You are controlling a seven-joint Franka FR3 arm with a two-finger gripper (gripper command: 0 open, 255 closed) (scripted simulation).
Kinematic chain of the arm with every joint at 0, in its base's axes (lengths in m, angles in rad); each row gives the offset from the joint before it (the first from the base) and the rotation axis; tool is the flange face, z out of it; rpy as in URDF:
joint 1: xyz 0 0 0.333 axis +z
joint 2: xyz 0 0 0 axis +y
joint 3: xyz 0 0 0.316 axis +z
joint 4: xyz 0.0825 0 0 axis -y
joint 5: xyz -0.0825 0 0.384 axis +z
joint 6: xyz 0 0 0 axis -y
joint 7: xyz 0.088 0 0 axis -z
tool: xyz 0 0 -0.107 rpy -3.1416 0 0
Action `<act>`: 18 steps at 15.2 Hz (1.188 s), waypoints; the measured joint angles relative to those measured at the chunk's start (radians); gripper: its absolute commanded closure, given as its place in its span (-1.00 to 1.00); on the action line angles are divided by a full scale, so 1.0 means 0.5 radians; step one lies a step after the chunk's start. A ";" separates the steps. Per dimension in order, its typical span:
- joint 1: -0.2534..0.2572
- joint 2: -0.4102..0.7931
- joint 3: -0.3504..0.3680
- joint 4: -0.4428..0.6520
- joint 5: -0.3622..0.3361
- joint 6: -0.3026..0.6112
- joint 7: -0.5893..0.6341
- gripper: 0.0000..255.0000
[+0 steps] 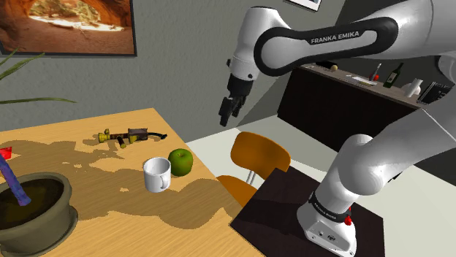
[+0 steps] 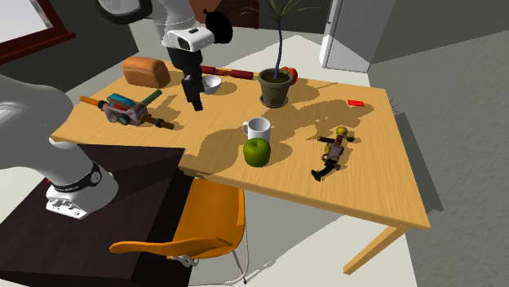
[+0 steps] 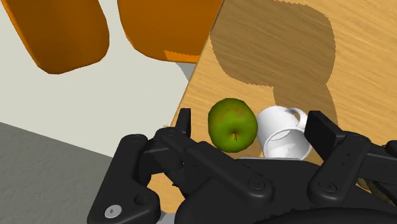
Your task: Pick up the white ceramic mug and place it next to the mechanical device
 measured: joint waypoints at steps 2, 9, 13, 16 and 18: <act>0.008 0.132 0.060 0.031 -0.011 0.100 0.057 -1.00; 0.025 0.640 0.248 0.210 -0.156 0.421 0.302 -1.00; 0.055 0.946 0.318 0.387 -0.315 0.525 0.479 -1.00; 0.098 1.186 0.335 0.516 -0.459 0.607 0.611 -1.00; 0.142 1.353 0.329 0.626 -0.560 0.642 0.695 -1.00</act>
